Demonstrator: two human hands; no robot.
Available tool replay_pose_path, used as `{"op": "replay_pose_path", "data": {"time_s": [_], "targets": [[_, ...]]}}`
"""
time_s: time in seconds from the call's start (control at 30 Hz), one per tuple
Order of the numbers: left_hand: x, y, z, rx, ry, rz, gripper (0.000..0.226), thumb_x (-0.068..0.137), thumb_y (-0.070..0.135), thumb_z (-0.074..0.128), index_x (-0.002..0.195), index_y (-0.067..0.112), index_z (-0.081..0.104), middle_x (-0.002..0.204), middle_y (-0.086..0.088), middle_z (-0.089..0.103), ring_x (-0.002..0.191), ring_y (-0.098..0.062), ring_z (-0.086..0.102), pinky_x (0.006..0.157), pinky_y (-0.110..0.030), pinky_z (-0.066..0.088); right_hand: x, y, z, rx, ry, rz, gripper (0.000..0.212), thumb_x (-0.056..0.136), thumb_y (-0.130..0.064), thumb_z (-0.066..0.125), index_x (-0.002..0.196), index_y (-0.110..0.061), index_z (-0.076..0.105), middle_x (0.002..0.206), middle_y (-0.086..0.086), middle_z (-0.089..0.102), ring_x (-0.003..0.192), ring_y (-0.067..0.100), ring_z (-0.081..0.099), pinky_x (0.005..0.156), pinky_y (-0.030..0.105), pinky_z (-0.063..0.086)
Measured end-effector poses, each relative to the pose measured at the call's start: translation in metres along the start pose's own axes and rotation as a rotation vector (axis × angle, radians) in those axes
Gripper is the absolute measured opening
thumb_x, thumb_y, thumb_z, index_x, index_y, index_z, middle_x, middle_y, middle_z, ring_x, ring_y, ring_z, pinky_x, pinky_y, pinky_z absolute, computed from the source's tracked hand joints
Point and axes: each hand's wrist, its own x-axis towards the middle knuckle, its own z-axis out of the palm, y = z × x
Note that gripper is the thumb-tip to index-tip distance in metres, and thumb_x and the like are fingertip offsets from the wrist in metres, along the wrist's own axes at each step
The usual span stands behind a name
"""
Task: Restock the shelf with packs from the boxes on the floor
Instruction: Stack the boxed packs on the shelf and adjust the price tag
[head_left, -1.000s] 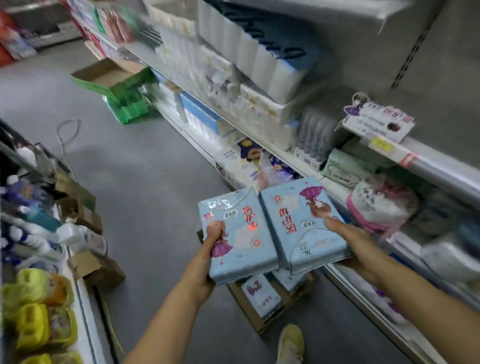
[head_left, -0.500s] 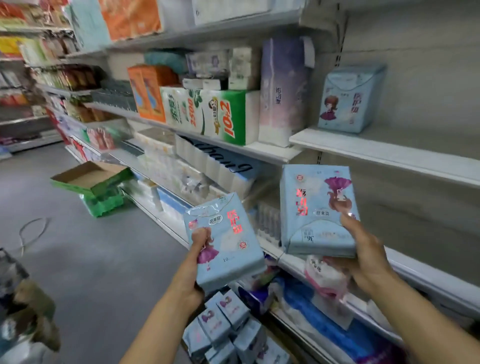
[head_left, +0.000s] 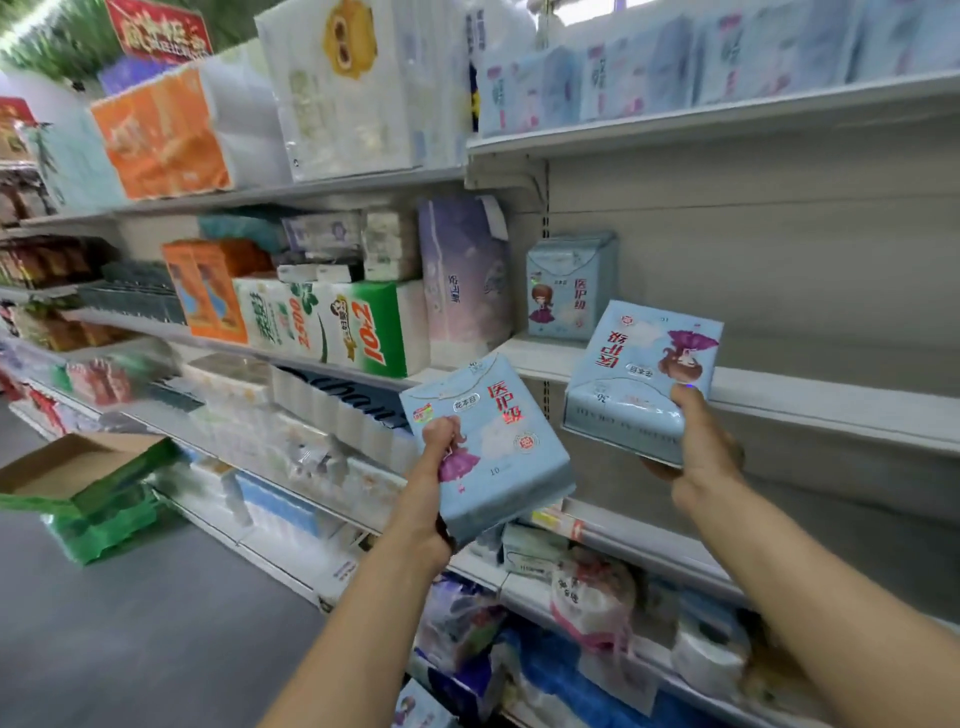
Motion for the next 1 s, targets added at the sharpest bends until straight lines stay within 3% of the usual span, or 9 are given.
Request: {"op": "replay_pose_path", "data": {"time_s": [0.1,0.2,0.3,0.4,0.5,0.63,0.77,0.87,1.0], "targets": [[0.01,0.002,0.015,0.023,-0.026,0.01,0.048,0.089,0.052,0.063,0.126,0.02,0.066,0.112,-0.014,0.073,0.084,-0.03,0.074,0.063,-0.041,0.06,0.008,-0.01,-0.003,-0.044,-0.004,-0.004,0.025,0.077,-0.032,0.075,0.087,-0.016,0.06,0.079,0.004,0.063,0.066,0.016,0.06,0.063,0.032,0.056],[0.026,0.006,0.02,0.046,-0.041,0.027,0.05,0.086,0.051,0.066,0.125,0.021,0.066,0.113,-0.013,0.073,0.094,-0.031,0.072,0.073,-0.044,0.06,0.023,-0.025,-0.005,-0.148,-0.047,-0.047,0.026,0.076,-0.032,0.075,0.091,-0.015,0.063,0.08,0.003,0.062,0.071,0.018,0.06,0.072,0.04,0.058],[0.045,0.013,0.025,0.068,-0.027,0.046,0.045,0.083,0.051,0.068,0.116,0.021,0.069,0.108,-0.012,0.074,0.088,-0.03,0.073,0.081,-0.046,0.058,0.043,-0.044,-0.006,-0.266,-0.098,-0.111,0.025,0.076,-0.031,0.077,0.092,-0.018,0.063,0.083,0.001,0.062,0.074,0.018,0.059,0.079,0.043,0.055],[0.066,0.02,0.034,0.053,-0.042,0.049,0.038,0.085,0.051,0.067,0.107,0.021,0.071,0.103,-0.012,0.075,0.078,-0.029,0.074,0.07,-0.045,0.061,0.063,-0.061,-0.006,-0.359,-0.173,-0.176,0.019,0.078,-0.026,0.076,0.089,-0.019,0.063,0.088,0.003,0.063,0.072,0.016,0.058,0.073,0.036,0.052],[0.084,0.027,0.039,0.075,-0.035,0.082,0.035,0.085,0.051,0.065,0.101,0.02,0.07,0.097,-0.011,0.076,0.072,-0.027,0.075,0.059,-0.04,0.061,0.083,-0.077,-0.002,-0.431,-0.212,-0.237,0.029,0.077,-0.022,0.077,0.103,-0.016,0.064,0.092,0.003,0.065,0.07,0.016,0.061,0.067,0.032,0.053],[0.107,0.034,0.044,0.106,-0.037,0.14,0.04,0.083,0.053,0.065,0.106,0.02,0.069,0.103,-0.012,0.075,0.082,-0.028,0.074,0.076,-0.044,0.06,0.11,-0.101,0.012,-0.571,-0.267,-0.352,0.057,0.065,-0.022,0.086,0.115,-0.012,0.06,0.098,0.003,0.061,0.076,0.017,0.061,0.071,0.029,0.049],[0.118,0.034,0.046,0.09,-0.045,0.157,0.043,0.081,0.054,0.066,0.108,0.02,0.069,0.103,-0.013,0.075,0.086,-0.03,0.074,0.07,-0.045,0.061,0.125,-0.125,0.03,-0.787,-0.334,-0.503,0.056,0.07,-0.016,0.084,0.118,-0.011,0.056,0.106,0.009,0.059,0.079,0.017,0.058,0.065,0.027,0.046],[0.123,0.033,0.047,0.086,-0.036,0.155,0.052,0.071,0.054,0.07,0.11,0.02,0.069,0.104,-0.014,0.075,0.087,-0.03,0.074,0.071,-0.046,0.061,0.125,-0.141,0.048,-0.919,-0.411,-0.595,0.06,0.07,-0.015,0.084,0.121,-0.014,0.052,0.099,0.002,0.057,0.08,0.012,0.058,0.065,0.025,0.046],[0.128,0.037,0.046,0.063,-0.02,0.162,0.043,0.082,0.054,0.066,0.108,0.019,0.069,0.103,-0.013,0.075,0.083,-0.03,0.075,0.065,-0.044,0.062,0.123,-0.16,0.073,-1.142,-0.475,-0.704,0.069,0.066,-0.025,0.085,0.123,-0.02,0.047,0.108,0.001,0.055,0.088,0.015,0.062,0.077,0.032,0.052]]}}
